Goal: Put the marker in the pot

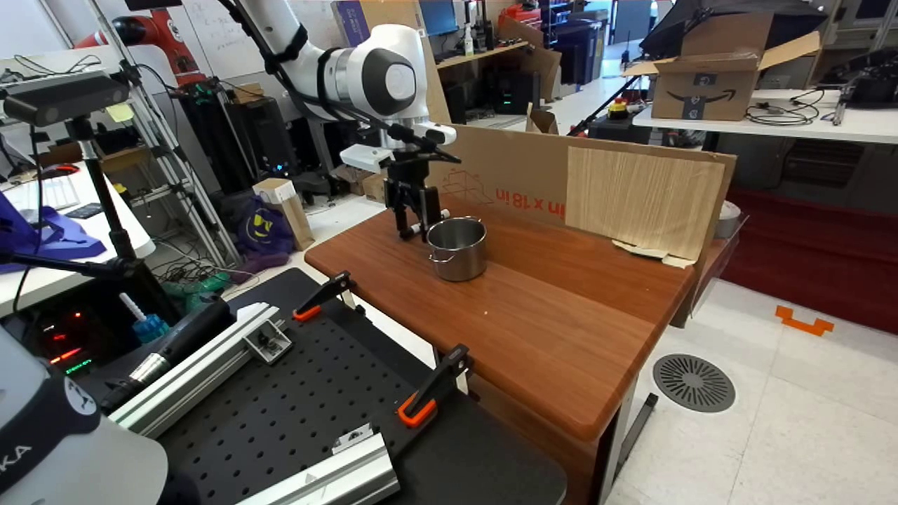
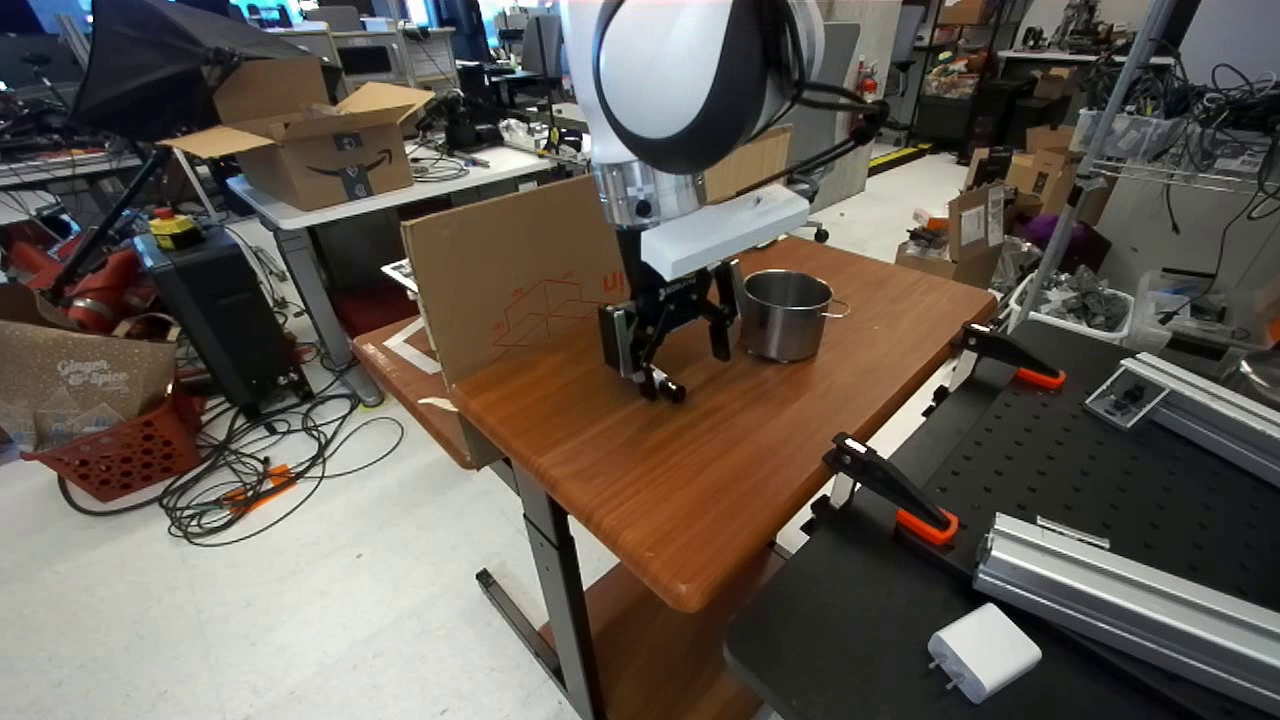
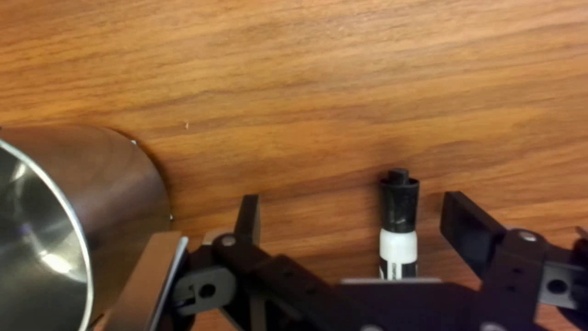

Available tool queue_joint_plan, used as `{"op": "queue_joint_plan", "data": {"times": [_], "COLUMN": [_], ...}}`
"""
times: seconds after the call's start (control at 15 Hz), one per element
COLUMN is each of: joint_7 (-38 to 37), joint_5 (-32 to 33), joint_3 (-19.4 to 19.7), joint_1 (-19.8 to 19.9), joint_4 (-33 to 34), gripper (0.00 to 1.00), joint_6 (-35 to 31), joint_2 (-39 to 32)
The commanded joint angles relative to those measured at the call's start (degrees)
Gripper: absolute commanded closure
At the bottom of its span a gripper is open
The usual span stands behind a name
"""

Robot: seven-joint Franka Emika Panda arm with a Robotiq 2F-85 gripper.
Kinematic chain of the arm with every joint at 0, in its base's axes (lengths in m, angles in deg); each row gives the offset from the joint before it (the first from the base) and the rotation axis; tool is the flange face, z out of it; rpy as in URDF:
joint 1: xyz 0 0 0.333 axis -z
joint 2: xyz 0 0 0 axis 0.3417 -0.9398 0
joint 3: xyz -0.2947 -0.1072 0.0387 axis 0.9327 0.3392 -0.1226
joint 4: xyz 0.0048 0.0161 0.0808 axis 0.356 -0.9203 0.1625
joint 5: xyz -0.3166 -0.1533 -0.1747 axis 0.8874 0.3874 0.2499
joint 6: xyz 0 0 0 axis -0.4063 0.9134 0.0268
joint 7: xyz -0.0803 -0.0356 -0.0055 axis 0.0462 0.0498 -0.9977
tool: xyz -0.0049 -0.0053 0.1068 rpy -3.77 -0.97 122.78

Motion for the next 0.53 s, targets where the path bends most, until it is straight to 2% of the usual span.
{"op": "queue_joint_plan", "data": {"times": [0.0, 0.07, 0.47], "joint_7": [-3.4, -4.1, -5.3], "joint_5": [2.6, 3.5, 4.6], "joint_3": [2.2, 2.6, 3.1], "joint_1": [-3.1, -3.8, -5.3], "joint_4": [2.1, 2.3, 3.2], "gripper": [0.25, 0.26, 0.73], "joint_6": [0.4, 0.6, 1.0], "joint_2": [-2.1, -2.3, -2.4]}}
